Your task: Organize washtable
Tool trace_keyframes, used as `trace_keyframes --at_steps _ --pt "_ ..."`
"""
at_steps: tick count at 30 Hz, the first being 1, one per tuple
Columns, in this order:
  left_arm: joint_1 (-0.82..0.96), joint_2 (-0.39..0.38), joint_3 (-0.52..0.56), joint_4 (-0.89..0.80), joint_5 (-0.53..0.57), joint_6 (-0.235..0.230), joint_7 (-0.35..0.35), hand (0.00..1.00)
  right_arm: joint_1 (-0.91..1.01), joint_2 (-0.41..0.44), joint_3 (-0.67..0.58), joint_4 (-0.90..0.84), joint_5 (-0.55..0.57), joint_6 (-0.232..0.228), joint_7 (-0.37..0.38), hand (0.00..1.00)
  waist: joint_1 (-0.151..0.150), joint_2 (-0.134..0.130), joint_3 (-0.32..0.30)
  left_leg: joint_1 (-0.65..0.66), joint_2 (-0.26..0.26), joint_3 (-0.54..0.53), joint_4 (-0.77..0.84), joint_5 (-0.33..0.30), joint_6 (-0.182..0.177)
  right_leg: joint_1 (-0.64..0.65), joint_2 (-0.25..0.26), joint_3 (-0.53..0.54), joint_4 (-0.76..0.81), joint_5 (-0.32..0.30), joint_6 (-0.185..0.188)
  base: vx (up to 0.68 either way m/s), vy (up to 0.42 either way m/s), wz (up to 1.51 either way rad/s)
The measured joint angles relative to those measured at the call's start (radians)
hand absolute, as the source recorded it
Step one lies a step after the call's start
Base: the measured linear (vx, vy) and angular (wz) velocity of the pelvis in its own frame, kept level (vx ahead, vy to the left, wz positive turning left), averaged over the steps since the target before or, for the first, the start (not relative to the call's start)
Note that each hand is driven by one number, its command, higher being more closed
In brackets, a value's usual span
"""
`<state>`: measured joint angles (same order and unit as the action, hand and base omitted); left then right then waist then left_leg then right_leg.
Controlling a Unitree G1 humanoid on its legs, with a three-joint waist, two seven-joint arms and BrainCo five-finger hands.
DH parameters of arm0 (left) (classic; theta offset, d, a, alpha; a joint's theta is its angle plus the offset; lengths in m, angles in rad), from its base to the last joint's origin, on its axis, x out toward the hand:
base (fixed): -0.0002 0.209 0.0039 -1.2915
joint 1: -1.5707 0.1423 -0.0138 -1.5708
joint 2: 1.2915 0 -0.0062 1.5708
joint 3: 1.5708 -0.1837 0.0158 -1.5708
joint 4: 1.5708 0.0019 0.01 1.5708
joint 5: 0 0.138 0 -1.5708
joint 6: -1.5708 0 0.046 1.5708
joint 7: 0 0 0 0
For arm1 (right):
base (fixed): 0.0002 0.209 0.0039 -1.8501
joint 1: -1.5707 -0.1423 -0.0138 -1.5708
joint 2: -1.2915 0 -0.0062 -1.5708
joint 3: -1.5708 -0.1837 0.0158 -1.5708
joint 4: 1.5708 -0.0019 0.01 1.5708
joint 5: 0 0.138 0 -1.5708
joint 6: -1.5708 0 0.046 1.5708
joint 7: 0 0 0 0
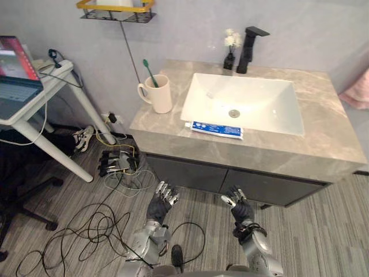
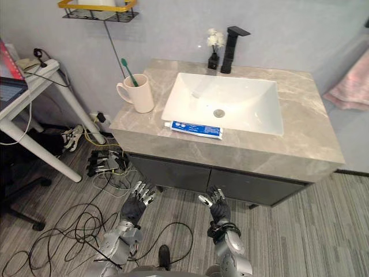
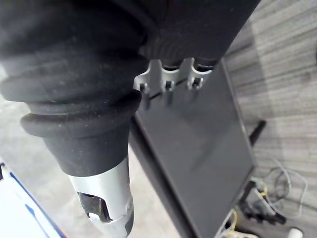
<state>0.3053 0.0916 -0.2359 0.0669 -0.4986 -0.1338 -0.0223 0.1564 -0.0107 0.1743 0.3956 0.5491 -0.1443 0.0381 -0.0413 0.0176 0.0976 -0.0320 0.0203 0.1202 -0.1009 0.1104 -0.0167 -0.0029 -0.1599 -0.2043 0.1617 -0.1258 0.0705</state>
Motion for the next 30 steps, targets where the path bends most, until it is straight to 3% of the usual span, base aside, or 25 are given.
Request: trace_keyframes --at_steps 4,5,15,18,25,30 --pt "0.001 -0.015 0.027 0.039 0.002 0.003 0.0 0.0 0.01 -0.023 0.0 0.015 -0.011 0.018 0.021 0.0 0.002 -0.004 0.0 -0.009 0.013 0.004 0.0 0.001 -0.002 0.007 0.018 0.018 -0.043 0.011 0.004 -0.02 -0.002 -0.07" --pt "0.002 -0.008 0.045 0.095 0.003 0.02 0.0 0.0 0.004 -0.036 0.031 0.064 -0.011 0.043 0.053 0.0 0.003 -0.037 -0.015 0.028 -0.003 -0.015 -0.002 -0.006 0.007 0.084 0.018 0.014 -0.115 0.044 0.023 0.0 0.0 0.0" --pt "0.002 -0.013 0.095 0.126 -0.002 0.017 0.01 0.0 0.04 -0.034 -0.018 0.078 -0.009 0.043 0.046 0.0 0.004 -0.039 -0.015 0.016 0.015 0.012 -0.001 -0.013 -0.005 0.066 0.032 0.035 -0.131 0.05 0.014 0.0 -0.002 -0.07" --pt "0.002 -0.014 0.133 0.148 -0.016 0.015 0.043 0.0 0.062 -0.034 -0.114 0.094 0.013 0.044 0.018 0.0 0.004 -0.04 -0.014 0.01 0.027 0.023 0.0 -0.018 -0.012 0.061 0.045 0.047 -0.147 0.06 0.007 0.02 -0.035 -0.16" --pt "-0.012 -0.014 0.202 0.175 -0.061 0.009 0.081 0.0 0.073 -0.042 -0.528 0.028 0.078 0.028 -0.104 0.0 0.002 -0.041 -0.015 0.021 0.04 0.031 0.006 -0.02 -0.018 0.071 0.065 0.058 -0.163 0.068 0.005 0.04 -0.031 -0.07" --pt "-0.012 -0.014 0.201 0.175 -0.058 0.006 0.067 0.0 0.067 -0.061 -0.624 -0.113 0.033 0.005 -0.144 0.0 0.003 -0.04 -0.015 0.026 0.041 0.03 0.006 -0.02 -0.019 0.072 0.065 0.064 -0.158 0.068 0.005 -0.01 -0.003 -0.02"
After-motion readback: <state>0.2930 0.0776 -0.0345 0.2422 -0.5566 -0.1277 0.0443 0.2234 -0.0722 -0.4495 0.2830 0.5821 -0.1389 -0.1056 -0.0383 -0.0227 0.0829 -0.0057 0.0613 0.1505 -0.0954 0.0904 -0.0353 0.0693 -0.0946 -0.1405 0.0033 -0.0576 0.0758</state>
